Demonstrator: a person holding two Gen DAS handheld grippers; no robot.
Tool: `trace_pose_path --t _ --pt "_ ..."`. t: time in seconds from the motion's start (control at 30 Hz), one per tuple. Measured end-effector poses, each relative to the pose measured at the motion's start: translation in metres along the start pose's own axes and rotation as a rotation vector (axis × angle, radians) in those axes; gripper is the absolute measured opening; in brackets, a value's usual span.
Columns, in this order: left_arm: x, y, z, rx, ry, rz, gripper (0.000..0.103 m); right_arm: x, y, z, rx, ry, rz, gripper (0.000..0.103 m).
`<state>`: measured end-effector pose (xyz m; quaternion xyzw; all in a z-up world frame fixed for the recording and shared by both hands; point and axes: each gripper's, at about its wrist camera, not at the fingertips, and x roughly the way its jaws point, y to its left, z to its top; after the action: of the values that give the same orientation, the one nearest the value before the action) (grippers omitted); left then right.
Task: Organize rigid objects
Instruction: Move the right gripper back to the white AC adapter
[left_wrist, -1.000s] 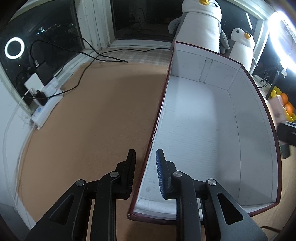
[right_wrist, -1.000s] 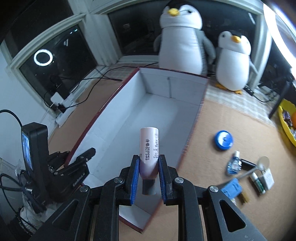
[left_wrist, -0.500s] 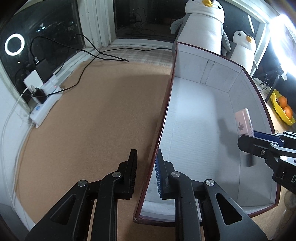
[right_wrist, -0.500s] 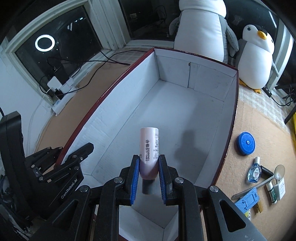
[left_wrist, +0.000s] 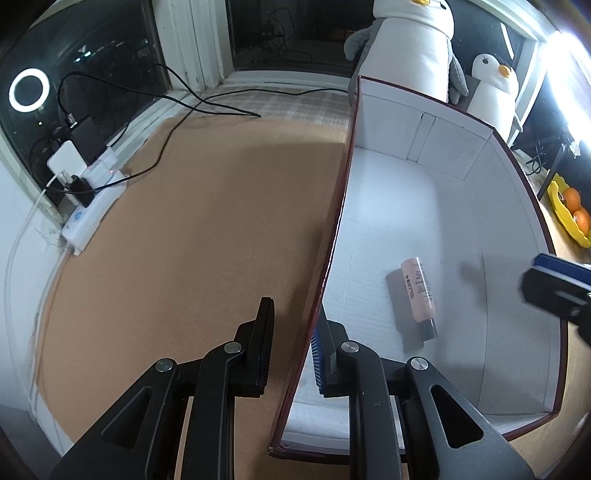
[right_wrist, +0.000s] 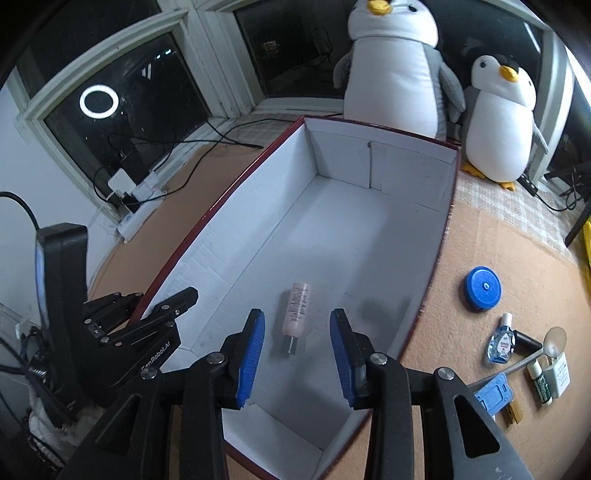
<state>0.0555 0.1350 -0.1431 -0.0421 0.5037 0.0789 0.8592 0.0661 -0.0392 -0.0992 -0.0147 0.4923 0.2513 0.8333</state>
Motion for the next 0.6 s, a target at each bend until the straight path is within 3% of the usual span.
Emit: trace_pose_path --t 0.2,0.33,0.6 --pt "0.003 -0.005 -0.001 0.025 0.022 0.006 0.017 -0.036 -0.048 -0.013 0.095 -0.075 -0.036 0.033" --pt "0.002 -0.008 -0.001 0.04 0.03 0.015 0.017 -0.058 -0.095 -0.028 0.177 -0.098 -0.115 0.033" --pt "0.003 -0.011 0.0 0.055 0.043 0.046 0.017 -0.073 -0.193 -0.068 0.323 -0.062 -0.289 0.033"
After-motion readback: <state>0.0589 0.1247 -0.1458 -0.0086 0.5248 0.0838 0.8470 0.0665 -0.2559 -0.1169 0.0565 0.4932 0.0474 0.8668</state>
